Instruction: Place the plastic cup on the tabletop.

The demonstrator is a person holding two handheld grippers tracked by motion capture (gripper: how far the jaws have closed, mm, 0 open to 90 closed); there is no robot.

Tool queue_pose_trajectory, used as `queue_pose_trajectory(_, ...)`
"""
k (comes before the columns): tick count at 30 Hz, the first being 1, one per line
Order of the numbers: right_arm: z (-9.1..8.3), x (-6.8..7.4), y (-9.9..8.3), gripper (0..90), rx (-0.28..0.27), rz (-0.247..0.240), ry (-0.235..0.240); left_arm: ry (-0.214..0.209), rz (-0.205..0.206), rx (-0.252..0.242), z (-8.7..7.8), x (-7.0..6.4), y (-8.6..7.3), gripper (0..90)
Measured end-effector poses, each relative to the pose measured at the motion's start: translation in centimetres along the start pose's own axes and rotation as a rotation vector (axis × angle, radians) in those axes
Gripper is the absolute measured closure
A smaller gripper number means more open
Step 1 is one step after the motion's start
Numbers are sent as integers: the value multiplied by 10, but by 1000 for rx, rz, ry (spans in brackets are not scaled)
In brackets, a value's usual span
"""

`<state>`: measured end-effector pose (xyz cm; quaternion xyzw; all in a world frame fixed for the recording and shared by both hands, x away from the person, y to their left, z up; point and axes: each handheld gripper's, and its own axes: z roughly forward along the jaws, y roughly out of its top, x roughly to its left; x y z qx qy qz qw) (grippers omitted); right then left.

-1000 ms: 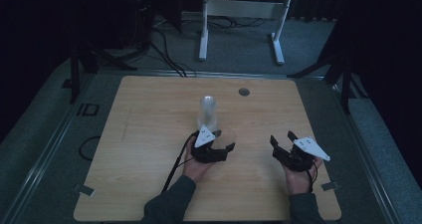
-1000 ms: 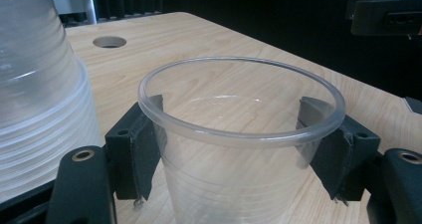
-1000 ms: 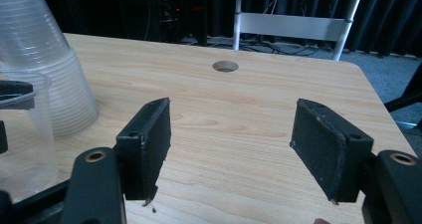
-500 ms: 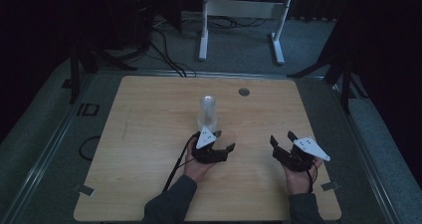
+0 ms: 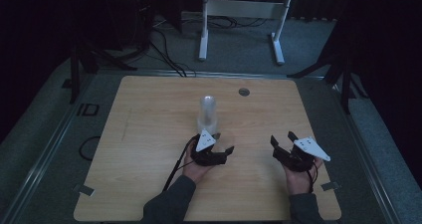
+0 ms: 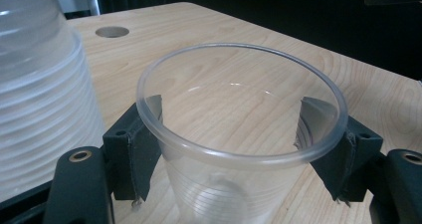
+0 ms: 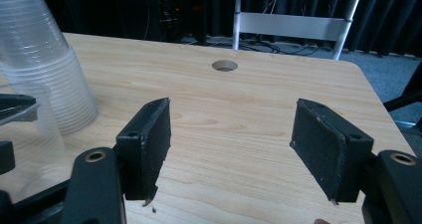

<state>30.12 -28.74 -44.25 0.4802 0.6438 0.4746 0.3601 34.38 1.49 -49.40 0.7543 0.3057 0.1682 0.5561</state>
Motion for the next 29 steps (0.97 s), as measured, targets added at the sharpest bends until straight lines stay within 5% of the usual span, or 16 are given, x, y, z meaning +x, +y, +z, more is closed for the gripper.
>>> queue_pose_trajectory(15,-1,-1,0,313,-1,-1,-1,5,-3,113,-11,-6,-7,137)
queue_pose_trajectory(29,0,-2,0,308,3,2,0,25,-41,118,-31,3,-15,130)
